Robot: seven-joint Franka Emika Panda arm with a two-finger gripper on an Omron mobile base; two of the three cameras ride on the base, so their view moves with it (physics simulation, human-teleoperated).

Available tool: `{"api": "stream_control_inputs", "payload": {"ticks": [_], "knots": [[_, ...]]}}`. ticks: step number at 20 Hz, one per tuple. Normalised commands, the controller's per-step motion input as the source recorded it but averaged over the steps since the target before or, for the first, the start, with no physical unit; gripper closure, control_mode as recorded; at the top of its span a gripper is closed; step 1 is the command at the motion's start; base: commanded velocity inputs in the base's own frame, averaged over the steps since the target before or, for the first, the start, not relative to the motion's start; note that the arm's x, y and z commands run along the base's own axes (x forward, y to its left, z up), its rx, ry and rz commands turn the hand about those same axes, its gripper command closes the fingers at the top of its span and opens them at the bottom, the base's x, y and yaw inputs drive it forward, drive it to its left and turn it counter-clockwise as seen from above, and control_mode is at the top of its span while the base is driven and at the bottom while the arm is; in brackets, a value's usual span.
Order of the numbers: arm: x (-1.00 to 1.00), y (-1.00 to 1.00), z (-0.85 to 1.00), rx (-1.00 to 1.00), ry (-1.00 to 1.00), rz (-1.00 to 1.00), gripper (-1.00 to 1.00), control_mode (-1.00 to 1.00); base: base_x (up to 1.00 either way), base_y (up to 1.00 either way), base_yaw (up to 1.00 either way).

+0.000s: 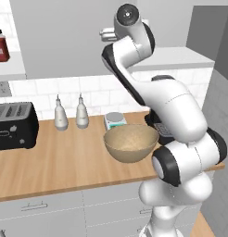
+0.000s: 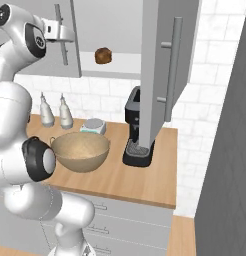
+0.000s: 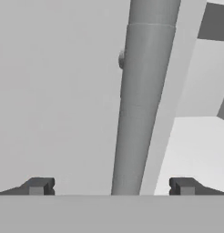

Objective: Open the cabinet, pick up the bread from the cabinet and place it in the basket. Then move the basket to the dining counter.

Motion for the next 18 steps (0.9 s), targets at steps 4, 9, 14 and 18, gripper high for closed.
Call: {"api": "stream_control_inputs", "payload": {"ticks": [4,9,14,18], "knots": [[0.42,0.0,0.0,0.0,0.0,0.0,-1.0,-1.0,0.0,0.0,0.0],[0.46,-0.16,-0.05,0.07,-0.02,0.03,-1.0,-1.0,0.0,0.0,0.0],[0.19,-0.1,-0.01,0.05,-0.08,0.07,1.0,-1.0,0.0,0.0,0.0],[0.06,0.0,0.0,0.03,-0.11,0.04,1.0,-1.0,0.0,0.0,0.0]]}}
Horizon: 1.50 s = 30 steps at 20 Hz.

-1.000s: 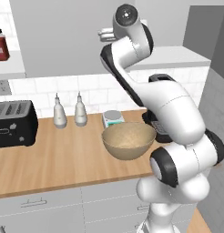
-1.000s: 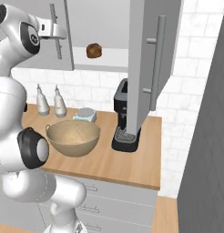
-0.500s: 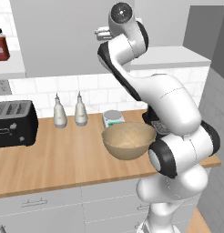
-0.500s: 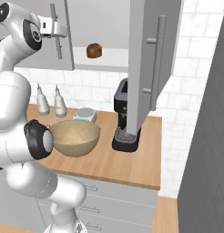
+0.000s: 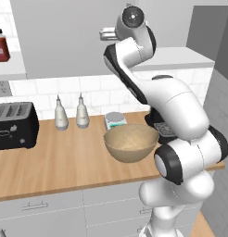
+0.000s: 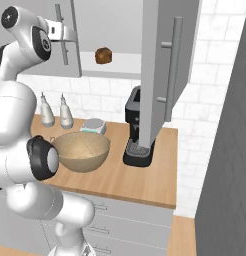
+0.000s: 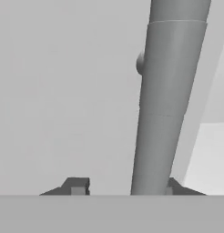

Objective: Open the cabinet, pick up the bread from the cabinet and place it in the basket. Then move the basket to the dining counter.

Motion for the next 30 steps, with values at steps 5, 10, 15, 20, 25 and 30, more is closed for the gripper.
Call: {"api": "stream_control_inputs", "payload": {"ticks": [5,10,15,20,25,30], "knots": [[0.01,0.0,0.0,0.01,-0.07,0.02,1.0,-1.0,0.0,0.0,0.0],[-0.04,0.18,0.0,0.0,0.0,-0.07,1.0,-1.0,0.0,0.0,0.0],[-0.68,0.68,0.0,-0.01,0.0,-0.25,1.0,-1.0,0.0,0.0,0.0],[-1.0,0.75,0.0,0.0,0.0,-0.24,1.0,-1.0,0.0,0.0,0.0],[-1.0,0.79,0.0,0.0,0.0,-0.11,1.0,-1.0,0.0,0.0,0.0],[-1.0,0.82,0.0,0.0,-0.01,-0.02,1.0,-1.0,0.0,0.0,0.0]]}}
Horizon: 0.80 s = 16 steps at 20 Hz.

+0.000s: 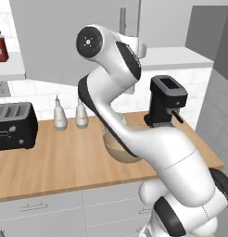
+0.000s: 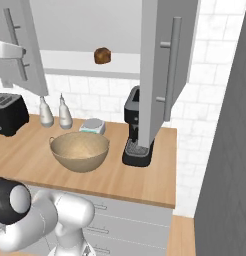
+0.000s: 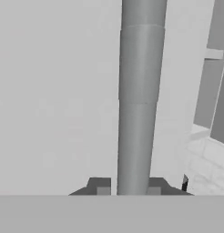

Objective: Open the cabinet, pick up the bread from the cabinet and place it in the basket. Then move the basket to the dining counter.

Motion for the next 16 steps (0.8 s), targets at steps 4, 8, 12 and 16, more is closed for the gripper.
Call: {"api": "stream_control_inputs", "payload": {"ticks": [4,8,12,16], "knots": [[-0.97,0.98,0.0,-0.09,-0.02,-0.01,1.0,-1.0,0.0,0.0,0.0],[-0.64,1.0,0.0,-0.16,0.0,-0.11,1.0,-1.0,0.0,0.0,0.0],[-0.35,0.8,0.0,-0.08,0.0,-0.14,-1.0,-1.0,0.0,0.0,0.0],[-0.49,0.21,0.0,0.0,0.0,-0.13,-1.0,-1.0,0.0,0.0,0.0]]}}
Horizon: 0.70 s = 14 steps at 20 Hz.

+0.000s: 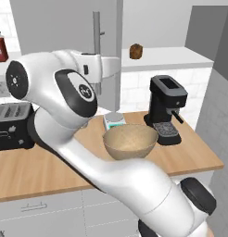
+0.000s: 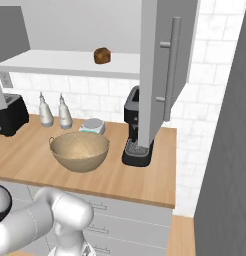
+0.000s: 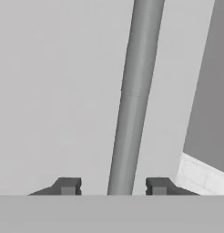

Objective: Open the cabinet, pick up the bread from the cabinet and place it in the basket. Then move the basket to the dining counter.

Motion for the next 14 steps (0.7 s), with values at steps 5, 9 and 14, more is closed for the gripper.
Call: {"api": "stream_control_inputs", "payload": {"ticks": [5,9,14], "knots": [[-0.99,-0.07,0.0,0.02,-0.12,-0.03,-1.0,-1.0,0.0,0.0,0.0],[-0.91,-0.55,0.01,0.34,-0.11,0.12,-1.0,-1.0,0.0,0.0,0.0],[-0.45,-1.0,-0.02,0.61,-0.03,0.28,-1.0,-1.0,0.0,0.0,0.0]]}}
